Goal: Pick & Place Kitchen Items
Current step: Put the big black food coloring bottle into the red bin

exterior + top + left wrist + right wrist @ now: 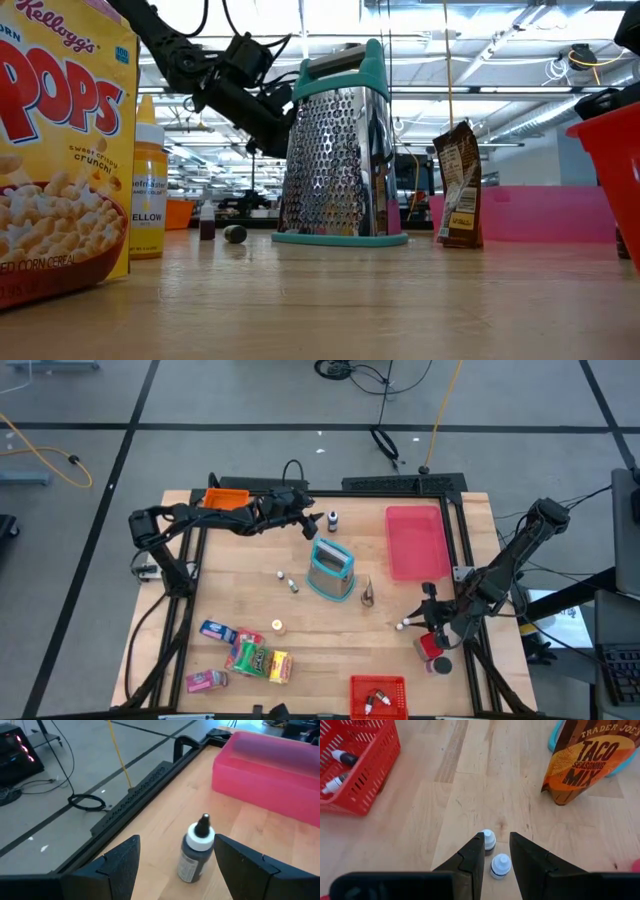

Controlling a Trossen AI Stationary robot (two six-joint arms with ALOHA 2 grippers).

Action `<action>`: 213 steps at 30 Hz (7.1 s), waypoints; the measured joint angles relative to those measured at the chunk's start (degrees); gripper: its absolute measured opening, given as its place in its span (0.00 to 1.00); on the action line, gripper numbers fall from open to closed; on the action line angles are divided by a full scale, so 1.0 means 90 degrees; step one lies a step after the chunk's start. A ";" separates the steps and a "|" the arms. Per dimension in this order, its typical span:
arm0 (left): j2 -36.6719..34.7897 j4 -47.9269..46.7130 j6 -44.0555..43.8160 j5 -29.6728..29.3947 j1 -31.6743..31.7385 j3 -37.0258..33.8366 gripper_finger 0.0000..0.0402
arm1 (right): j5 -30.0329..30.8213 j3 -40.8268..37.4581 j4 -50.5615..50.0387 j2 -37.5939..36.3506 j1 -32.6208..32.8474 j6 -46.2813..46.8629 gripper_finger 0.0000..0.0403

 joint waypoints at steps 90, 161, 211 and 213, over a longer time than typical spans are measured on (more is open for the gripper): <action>0.2349 0.0564 0.0321 0.0569 0.0096 0.1601 0.64 | -0.0017 0.0000 0.0035 0.0000 0.0001 -0.0055 0.22; 0.3317 -0.4591 0.2372 0.2558 0.1412 0.4488 0.63 | -0.0168 -0.0304 0.0983 0.0000 -0.0428 -0.0034 0.21; -0.0067 -0.7331 0.1132 0.1823 -0.0618 0.4488 0.02 | -0.2678 0.0789 0.1442 0.0398 -0.6273 -0.2568 0.21; -0.0164 -0.7484 0.1086 0.1567 -0.0835 0.4488 0.04 | -0.2870 0.0971 0.1471 0.0707 -0.6596 -0.2684 0.21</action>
